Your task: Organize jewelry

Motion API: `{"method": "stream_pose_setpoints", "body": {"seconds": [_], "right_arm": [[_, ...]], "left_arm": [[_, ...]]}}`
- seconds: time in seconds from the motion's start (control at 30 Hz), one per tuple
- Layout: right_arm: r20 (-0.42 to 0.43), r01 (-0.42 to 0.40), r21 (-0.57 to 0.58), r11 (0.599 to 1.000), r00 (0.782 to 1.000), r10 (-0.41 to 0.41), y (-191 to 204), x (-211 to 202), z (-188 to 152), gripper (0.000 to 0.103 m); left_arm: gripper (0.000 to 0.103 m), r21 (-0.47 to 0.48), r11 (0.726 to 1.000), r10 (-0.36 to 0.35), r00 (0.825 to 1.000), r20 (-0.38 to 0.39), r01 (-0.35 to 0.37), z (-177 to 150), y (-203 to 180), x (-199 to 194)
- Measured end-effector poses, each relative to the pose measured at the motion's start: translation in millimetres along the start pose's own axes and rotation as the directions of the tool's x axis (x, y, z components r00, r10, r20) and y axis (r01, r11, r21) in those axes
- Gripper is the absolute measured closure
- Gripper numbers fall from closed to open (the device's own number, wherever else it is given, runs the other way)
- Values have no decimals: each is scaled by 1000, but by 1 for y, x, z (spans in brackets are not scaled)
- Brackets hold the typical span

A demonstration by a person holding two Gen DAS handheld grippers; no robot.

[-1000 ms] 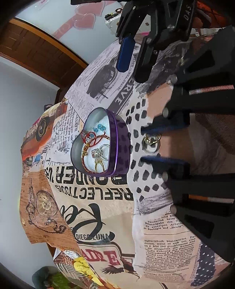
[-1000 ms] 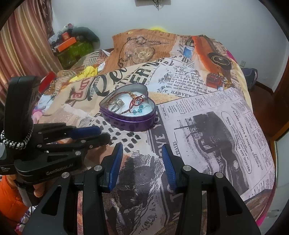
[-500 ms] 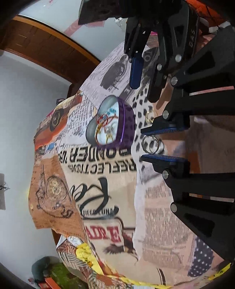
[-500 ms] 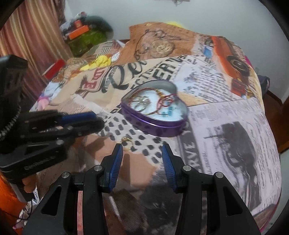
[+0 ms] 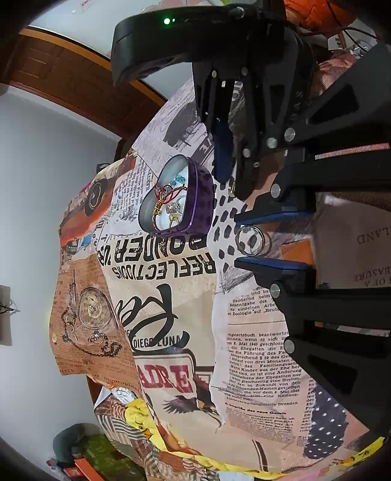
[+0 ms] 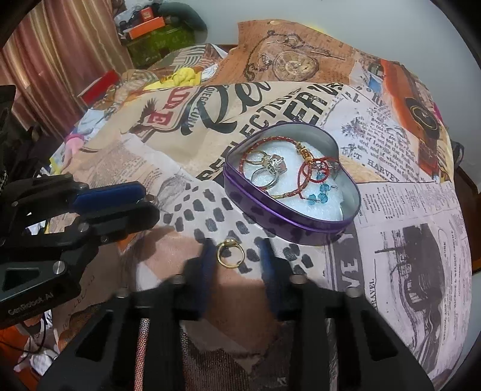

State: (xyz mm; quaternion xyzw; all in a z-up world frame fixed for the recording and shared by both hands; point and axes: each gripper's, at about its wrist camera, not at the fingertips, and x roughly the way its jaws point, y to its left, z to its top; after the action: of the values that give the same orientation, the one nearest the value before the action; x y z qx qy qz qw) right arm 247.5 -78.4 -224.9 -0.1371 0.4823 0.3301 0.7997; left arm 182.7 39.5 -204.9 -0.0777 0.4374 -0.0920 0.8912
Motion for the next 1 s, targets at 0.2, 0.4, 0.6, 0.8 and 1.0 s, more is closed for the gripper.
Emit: {"method": "stream_pose_setpoints", "body": {"seconds": [0.2,0.4,0.6,0.8,1.0], "right_arm": [[22,2,-7,1000,1000,-2,2,-5,-2,96],[66,5,37,999,998,-7,-5,-16,-3,96],[110,-3,46,999,994,-2,-6,-29,-6,96],[51,3,25,1000,999,-5,-4,-21,-5,85],[13,11,41,999,1000,-12,-11,-7,0,71]], "left_arm": [[83,8,1000,6,1000,10,-6,2,-4,-6],[83,25,999,19,999,27,-19,6,-11,-15],[83,37,999,27,999,47,-29,12,-18,-21],[83,38,999,29,999,45,-31,12,-19,-19],[83,37,999,27,999,33,-28,9,-15,-14]]}}
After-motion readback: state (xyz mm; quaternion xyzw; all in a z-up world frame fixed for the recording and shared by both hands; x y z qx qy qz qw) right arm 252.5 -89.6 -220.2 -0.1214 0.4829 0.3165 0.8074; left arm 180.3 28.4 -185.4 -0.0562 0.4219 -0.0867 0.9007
